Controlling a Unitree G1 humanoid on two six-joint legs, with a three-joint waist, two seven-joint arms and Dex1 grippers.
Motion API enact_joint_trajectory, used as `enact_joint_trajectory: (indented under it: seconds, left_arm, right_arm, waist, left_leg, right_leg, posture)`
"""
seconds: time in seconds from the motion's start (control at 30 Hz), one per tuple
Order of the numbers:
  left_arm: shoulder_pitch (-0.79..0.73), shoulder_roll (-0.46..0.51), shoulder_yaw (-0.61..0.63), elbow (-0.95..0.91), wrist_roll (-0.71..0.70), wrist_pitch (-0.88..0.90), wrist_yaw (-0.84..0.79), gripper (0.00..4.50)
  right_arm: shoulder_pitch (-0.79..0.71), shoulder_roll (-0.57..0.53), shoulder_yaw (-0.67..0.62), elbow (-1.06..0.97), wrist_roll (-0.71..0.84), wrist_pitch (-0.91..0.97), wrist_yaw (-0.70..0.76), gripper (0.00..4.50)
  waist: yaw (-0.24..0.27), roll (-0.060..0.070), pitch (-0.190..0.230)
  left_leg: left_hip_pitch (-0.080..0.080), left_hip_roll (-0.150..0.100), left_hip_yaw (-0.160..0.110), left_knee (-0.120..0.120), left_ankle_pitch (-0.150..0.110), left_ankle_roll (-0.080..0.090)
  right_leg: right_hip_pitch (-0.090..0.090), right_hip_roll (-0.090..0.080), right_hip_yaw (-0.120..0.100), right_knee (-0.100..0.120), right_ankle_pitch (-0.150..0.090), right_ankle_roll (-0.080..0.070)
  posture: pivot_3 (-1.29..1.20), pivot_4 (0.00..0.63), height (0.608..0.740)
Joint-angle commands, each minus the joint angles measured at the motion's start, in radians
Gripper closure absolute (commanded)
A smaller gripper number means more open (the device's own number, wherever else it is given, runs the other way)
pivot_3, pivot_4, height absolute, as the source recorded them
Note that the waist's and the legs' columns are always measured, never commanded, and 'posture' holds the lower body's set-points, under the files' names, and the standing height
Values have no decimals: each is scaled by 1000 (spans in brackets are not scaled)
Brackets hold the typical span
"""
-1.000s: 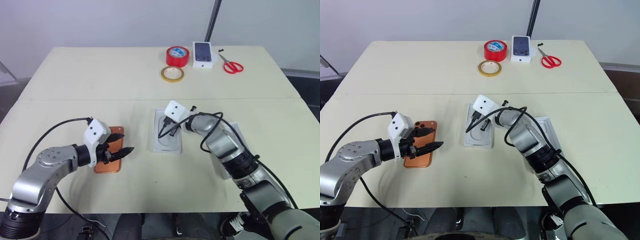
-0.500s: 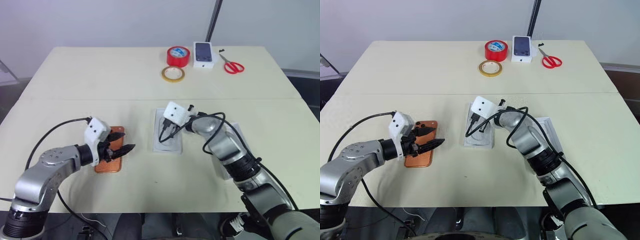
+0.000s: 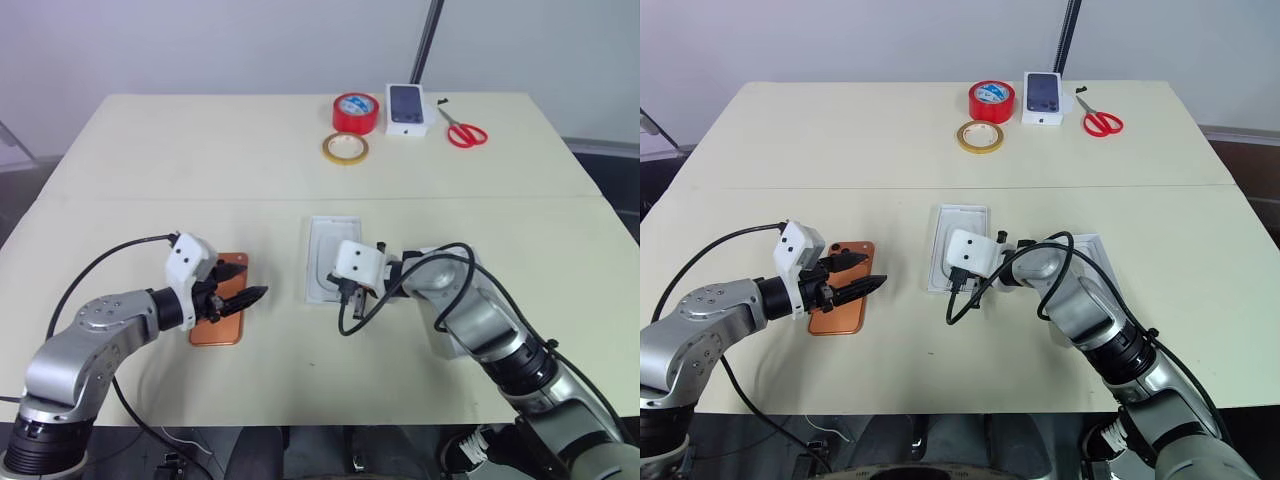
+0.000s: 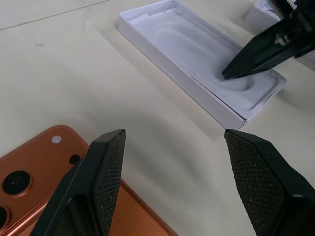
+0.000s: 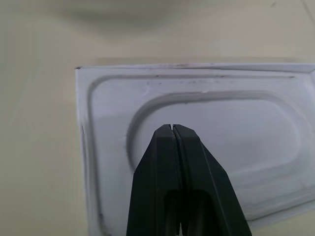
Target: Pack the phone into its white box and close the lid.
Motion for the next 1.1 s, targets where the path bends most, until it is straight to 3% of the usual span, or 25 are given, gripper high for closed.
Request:
enact_joint_trajectory:
  seconds: [0.03,0.33,0.53,0.57,0.67,0.7,0.87,1.1]
  left_arm:
    - [-5,4,16,-24,-17,-4,3,1142]
    - [-2,-3,9,-35,-23,-2,10,1142]
    - [-1,-2,26,-33,-37,6,26,1142]
    - [-13,-13,63,-15,-70,41,49,1142]
    - [-62,-43,172,44,-136,168,169,213]
    - [-71,-41,193,54,-131,200,207,97]
    - [-114,-45,304,70,-156,424,370,97]
    - [-133,11,319,73,-216,762,380,97]
  right_arm:
    - [0,-7,18,-29,-19,-12,-3,4456]
    - [-30,25,6,82,-79,-37,-93,4456]
    - [-37,50,-39,36,-26,-49,-81,4456]
    - [-49,68,-57,20,-5,-33,-82,4456]
    - [-83,119,-85,-10,34,17,-85,4500]
    - [-94,141,-86,-9,42,27,-92,4500]
    - [-153,221,0,50,20,39,-112,4500]
    - [-215,258,163,146,-23,56,-67,4500]
  waist:
    - [0,0,0]
    - [1,0,0]
    - [1,0,0]
    - [1,0,0]
    - [-1,0,0]
    - [-3,0,0]
    - [-9,0,0]
    - [-13,-1,0]
  left_leg:
    - [0,0,0,0,0,0]
    - [0,0,0,0,0,0]
    - [0,0,0,0,0,0]
    - [0,0,0,0,0,0]
    - [0,0,0,0,0,0]
    - [0,1,-1,0,0,0]
    - [0,0,-1,0,0,0]
    - [0,0,-1,1,0,0]
  right_leg:
    - [0,0,0,0,0,0]
    - [0,0,0,0,0,0]
    - [0,0,0,0,0,0]
    - [0,0,0,0,0,0]
    - [0,0,0,1,0,0]
    - [-1,1,0,2,0,0]
    - [-1,1,-1,2,0,0]
    - [-1,0,-1,2,0,0]
  posture:
    - [0,150,740]
    - [0,150,740]
    - [0,150,740]
    - [0,150,740]
    - [0,150,740]
    - [0,150,740]
    - [0,150,740]
    - [0,150,740]
